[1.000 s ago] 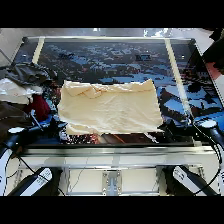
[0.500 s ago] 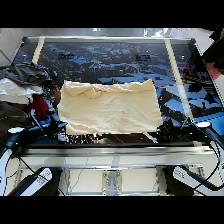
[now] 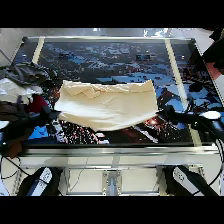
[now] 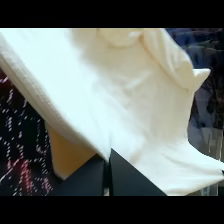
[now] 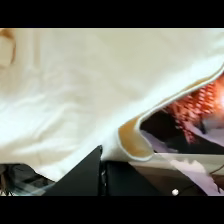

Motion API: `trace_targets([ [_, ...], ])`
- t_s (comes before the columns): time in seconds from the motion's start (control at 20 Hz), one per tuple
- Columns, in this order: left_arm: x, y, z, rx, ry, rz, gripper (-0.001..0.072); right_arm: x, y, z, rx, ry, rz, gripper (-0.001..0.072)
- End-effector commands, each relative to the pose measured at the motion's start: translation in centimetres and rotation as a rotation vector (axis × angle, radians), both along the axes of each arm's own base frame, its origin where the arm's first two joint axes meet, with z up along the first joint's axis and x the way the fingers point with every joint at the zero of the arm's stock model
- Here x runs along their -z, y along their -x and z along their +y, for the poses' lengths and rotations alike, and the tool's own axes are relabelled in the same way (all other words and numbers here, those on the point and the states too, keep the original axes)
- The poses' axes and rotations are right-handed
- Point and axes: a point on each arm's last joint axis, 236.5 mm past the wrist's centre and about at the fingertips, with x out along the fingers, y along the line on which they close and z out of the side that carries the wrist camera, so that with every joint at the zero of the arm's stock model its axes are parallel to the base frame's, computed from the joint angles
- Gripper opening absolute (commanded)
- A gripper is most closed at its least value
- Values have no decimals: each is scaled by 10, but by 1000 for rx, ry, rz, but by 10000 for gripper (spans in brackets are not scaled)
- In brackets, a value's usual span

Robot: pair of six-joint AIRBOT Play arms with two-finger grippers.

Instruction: Fold the shirts.

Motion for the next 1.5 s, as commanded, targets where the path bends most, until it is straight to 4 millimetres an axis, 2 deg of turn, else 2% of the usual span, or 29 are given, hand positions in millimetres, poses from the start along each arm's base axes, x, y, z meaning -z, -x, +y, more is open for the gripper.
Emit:
trace_targets([
  [0.0,-114,19,6,-51,-119,-258,12,-110,32,14,-185,184,-266,11],
  [0.15,-218,49,18,-210,-301,-501,12,-221,59,-7,-46,466,-535,10],
  [0.2,-245,56,15,-225,-351,-558,12,-258,71,-11,3,539,-628,10],
  [0.3,-296,68,-9,-156,-405,-667,12,-324,95,-15,71,660,-782,8],
  [0.4,-329,80,-36,-15,-476,-720,12,-370,112,-22,127,757,-875,7],
  [0.5,-342,83,-35,38,-587,-683,12,-393,113,-35,168,828,-895,7],
  [0.55,-343,80,-28,38,-628,-648,12,-392,106,-42,172,841,-873,7],
  [0.6,-334,74,-23,56,-663,-594,12,-385,96,-49,168,844,-837,8],
  [0.7,-294,58,-23,150,-705,-441,12,-359,67,-61,128,819,-729,7],
  [0.85,-230,6,-22,259,-749,-239,12,-306,6,-83,67,749,-545,8],
  [1.0,-168,-52,-11,287,-768,-72,12,-234,-52,-97,-10,639,-349,9],
  [1.05,-153,-67,-11,294,-762,-46,12,-218,-66,-97,-27,598,-317,9],
  [1.3,-108,-146,-10,237,-752,-73,13,-156,-117,-105,-45,534,-218,9],
  [1.45,-53,-185,-9,233,-743,-25,14,-120,-156,-100,-40,517,-209,10],
])
